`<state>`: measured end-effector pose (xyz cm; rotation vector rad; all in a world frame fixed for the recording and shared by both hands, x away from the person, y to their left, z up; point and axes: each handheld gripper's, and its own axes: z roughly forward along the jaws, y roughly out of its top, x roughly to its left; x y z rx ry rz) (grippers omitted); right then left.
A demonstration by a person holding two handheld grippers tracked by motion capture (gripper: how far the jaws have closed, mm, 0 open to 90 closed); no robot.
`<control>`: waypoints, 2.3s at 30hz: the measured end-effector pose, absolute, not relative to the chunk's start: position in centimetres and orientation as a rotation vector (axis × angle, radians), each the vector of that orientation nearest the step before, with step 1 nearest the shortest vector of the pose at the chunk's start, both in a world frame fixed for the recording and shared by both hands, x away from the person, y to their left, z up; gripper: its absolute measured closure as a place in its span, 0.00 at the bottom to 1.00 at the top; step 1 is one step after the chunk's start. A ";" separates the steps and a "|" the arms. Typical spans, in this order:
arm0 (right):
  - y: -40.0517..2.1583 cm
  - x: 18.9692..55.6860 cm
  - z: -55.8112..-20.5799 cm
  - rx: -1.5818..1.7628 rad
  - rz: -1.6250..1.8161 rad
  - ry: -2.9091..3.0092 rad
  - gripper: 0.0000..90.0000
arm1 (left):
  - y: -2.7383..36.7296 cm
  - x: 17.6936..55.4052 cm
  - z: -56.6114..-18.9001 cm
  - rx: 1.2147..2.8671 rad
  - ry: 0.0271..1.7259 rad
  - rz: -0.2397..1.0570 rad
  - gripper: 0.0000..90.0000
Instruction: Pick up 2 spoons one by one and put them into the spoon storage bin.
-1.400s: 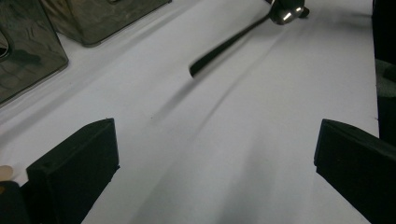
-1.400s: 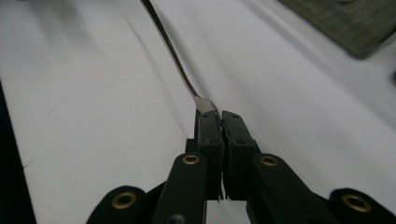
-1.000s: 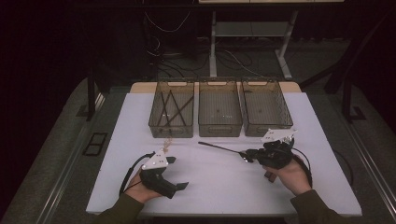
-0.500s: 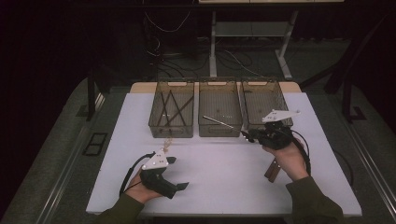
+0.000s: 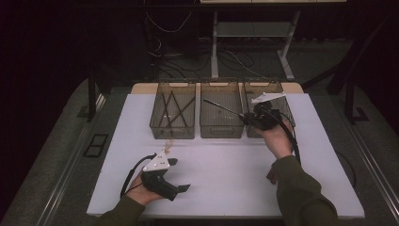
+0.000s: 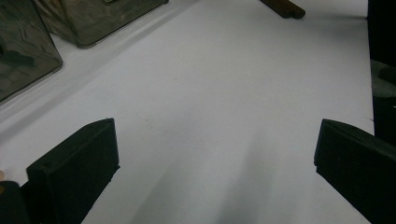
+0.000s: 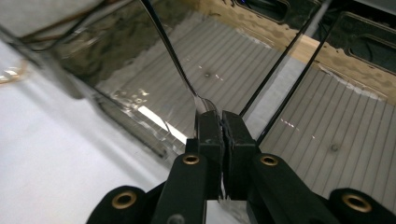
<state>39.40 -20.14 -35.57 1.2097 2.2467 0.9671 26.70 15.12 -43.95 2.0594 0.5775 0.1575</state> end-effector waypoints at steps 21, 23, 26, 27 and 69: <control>-17.7 42.3 -37.4 1.268 0.871 2.254 0.97 | 15.0 26.7 -44.0 2.056 0.574 0.155 0.00; -17.6 42.3 -37.4 1.259 0.876 2.259 0.96 | 15.0 26.7 -44.0 2.056 0.573 0.155 0.00; -17.6 42.2 -37.3 1.245 0.889 2.262 0.90 | 15.0 26.7 -44.0 2.056 0.577 0.152 0.00; -17.6 42.2 -37.2 1.242 0.897 2.261 0.88 | 15.0 26.7 -44.0 2.055 0.576 0.152 0.00; -25.7 29.9 -41.9 1.110 1.323 2.303 0.17 | 15.4 26.9 -43.9 2.068 0.610 0.170 0.00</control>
